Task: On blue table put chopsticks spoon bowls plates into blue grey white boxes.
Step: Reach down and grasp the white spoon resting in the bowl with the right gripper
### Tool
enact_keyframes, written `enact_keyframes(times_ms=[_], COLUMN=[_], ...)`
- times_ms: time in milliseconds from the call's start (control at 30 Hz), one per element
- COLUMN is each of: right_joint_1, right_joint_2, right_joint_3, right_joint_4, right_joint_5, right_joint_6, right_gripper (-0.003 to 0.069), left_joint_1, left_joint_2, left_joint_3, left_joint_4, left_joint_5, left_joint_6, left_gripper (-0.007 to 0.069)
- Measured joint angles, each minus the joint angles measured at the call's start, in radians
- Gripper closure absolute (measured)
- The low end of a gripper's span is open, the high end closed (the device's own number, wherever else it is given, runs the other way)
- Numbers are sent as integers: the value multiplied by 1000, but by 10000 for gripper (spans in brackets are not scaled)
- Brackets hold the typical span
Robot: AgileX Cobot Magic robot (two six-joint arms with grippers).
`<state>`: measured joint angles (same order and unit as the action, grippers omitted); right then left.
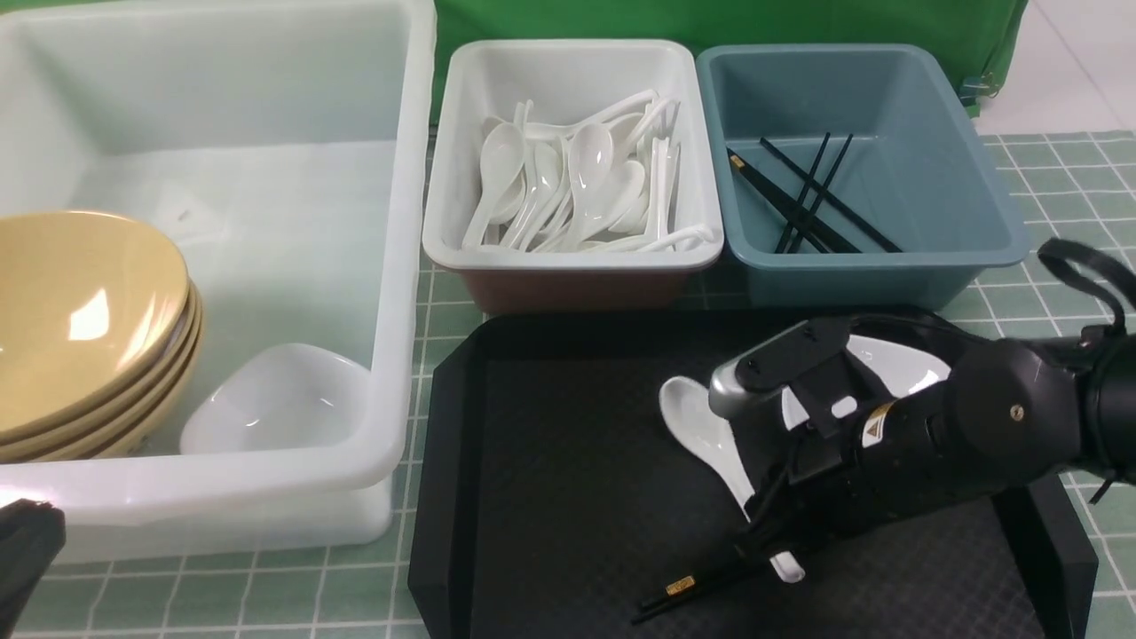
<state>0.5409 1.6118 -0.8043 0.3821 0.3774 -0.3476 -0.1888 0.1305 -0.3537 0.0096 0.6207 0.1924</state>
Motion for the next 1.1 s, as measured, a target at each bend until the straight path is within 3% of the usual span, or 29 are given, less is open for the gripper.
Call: enact_keyframes(times_ms=[133,300,467,600,667,733,767,800,867,933,1033,1100], right_joint_1=[0,0,0,0,0,-2,-3,-3,-3,-3,-3,-7], right_joint_2=[-60,-99,-16,145,213,263,279,279,266,256,233,221], right_joint_3=[-85,-236,-443,-580,-648,-723,-765,-769,-801,-802,-774,-719], right_joint_4=[0,11,18,20,20,19,9,6,-62,-115,-295,-370], right_joint_5=[90,68,-159,-236,-197,-84,50,67,299,376,591,636], right_joint_6=[-1,-4,-59,-75,-70,-62,-48,-48,-20,10,118,158], right_gripper=[622,622,622,608,580,526,454,454,331,281,171,135], left_joint_1=[0,0,0,0,0,0,0,0,0,0,0,0], left_joint_2=[0,0,-1,-1,-1,-1,-1,-1,-1,-1,-2,-2], left_joint_3=[0,0,0,0,0,0,0,0,0,0,0,0], left_joint_4=[2,17,24,24,24,24,24,24,24,24,24,24], left_joint_5=[0,-13,-44,-47,-47,-47,-43,-40,-36,-36,-36,-38], left_joint_6=[-3,-3,-3,-3,-3,-3,-3,-3,-3,-3,-3,-3], left_gripper=[620,620,620,620,620,620,620,620,620,620,620,620])
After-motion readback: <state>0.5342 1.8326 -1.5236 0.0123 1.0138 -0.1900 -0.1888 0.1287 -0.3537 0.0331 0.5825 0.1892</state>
